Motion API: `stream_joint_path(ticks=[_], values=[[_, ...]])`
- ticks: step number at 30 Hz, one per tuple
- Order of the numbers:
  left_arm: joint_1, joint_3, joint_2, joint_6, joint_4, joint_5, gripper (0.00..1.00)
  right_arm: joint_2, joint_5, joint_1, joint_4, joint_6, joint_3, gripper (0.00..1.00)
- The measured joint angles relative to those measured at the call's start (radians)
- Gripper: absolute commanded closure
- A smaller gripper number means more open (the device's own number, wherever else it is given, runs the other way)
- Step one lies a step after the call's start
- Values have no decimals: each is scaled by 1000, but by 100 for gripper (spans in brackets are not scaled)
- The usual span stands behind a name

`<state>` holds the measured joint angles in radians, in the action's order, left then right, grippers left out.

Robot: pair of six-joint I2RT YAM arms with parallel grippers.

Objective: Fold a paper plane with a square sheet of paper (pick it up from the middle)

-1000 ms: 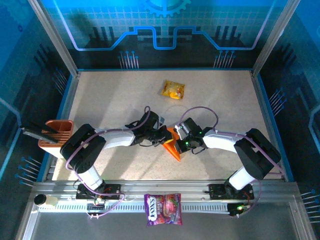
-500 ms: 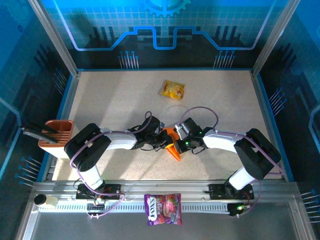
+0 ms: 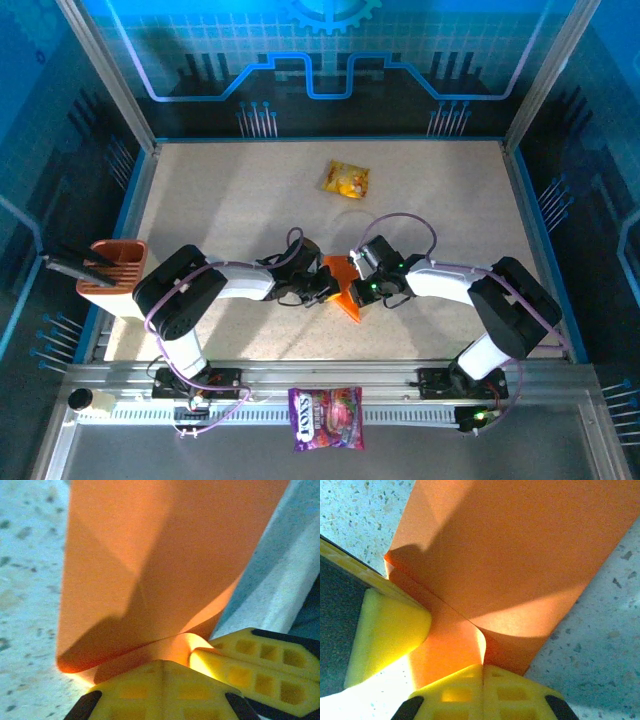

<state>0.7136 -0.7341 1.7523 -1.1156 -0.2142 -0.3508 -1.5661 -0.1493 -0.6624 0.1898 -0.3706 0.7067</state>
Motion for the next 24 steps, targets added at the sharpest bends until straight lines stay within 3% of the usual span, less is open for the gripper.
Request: stream_joint_path(ticks=[6,13,24], values=[[3,-2,-27,63,16,4,83,-4,0,0,-8,0,0,100],[15,-16,-64,74,-2,-5,87,-5,0,0,-8,0,0,100],[28,6,6,53,-10,10,95,-5,-1,0,-10,0,0,100]])
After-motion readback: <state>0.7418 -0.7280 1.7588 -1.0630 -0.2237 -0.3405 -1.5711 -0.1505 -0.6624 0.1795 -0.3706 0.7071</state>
